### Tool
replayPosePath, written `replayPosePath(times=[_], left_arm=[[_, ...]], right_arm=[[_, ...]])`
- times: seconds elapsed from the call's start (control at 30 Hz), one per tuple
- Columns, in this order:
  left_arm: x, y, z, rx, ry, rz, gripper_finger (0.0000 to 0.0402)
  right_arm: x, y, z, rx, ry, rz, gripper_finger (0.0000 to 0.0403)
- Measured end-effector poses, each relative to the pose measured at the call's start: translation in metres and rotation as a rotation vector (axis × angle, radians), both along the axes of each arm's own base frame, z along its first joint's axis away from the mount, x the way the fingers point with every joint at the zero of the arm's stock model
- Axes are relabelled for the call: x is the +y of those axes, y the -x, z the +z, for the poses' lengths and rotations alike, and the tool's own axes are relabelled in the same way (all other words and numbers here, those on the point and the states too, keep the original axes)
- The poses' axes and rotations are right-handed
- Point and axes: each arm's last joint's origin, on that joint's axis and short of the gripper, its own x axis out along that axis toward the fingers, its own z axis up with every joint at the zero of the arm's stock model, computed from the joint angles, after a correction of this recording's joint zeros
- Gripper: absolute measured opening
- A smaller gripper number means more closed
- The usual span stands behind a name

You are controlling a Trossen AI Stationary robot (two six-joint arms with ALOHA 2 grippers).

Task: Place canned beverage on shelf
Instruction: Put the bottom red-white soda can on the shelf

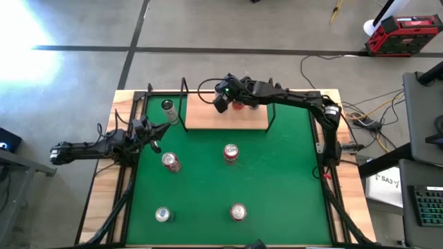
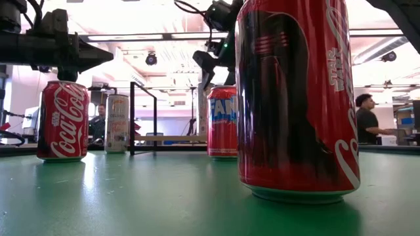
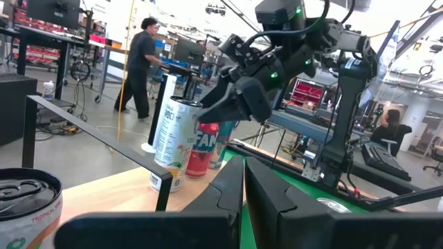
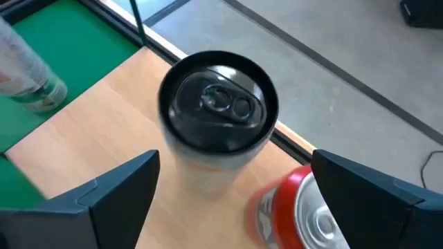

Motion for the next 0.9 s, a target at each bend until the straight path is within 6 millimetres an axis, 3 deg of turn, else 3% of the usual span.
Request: replayPosePath(times=[0.2,0.37,0.57,0.9], left_arm=[[0.000,0.000,0.000,0.000,0.000,0.000,0.0000],[0.000,0.000,0.000,0.000,0.000,0.000,0.0000],[0.000,0.000,0.000,0.000,0.000,0.001,0.0000],[0.000,0.000,0.000,0.000,0.000,0.001,0.0000]], right_arm=[[0.014,0.004,0.008,-0.003,-0.062,0.065,0.0368],[0.041,0.018,0.016,0.114,-0.128,0.127,0.0368],[0.086,0.040,0.031,0.214,-0.221,0.156,0.0368],[0.170,0.069,0.039,0.263,-0.323,-0.027,0.0368]])
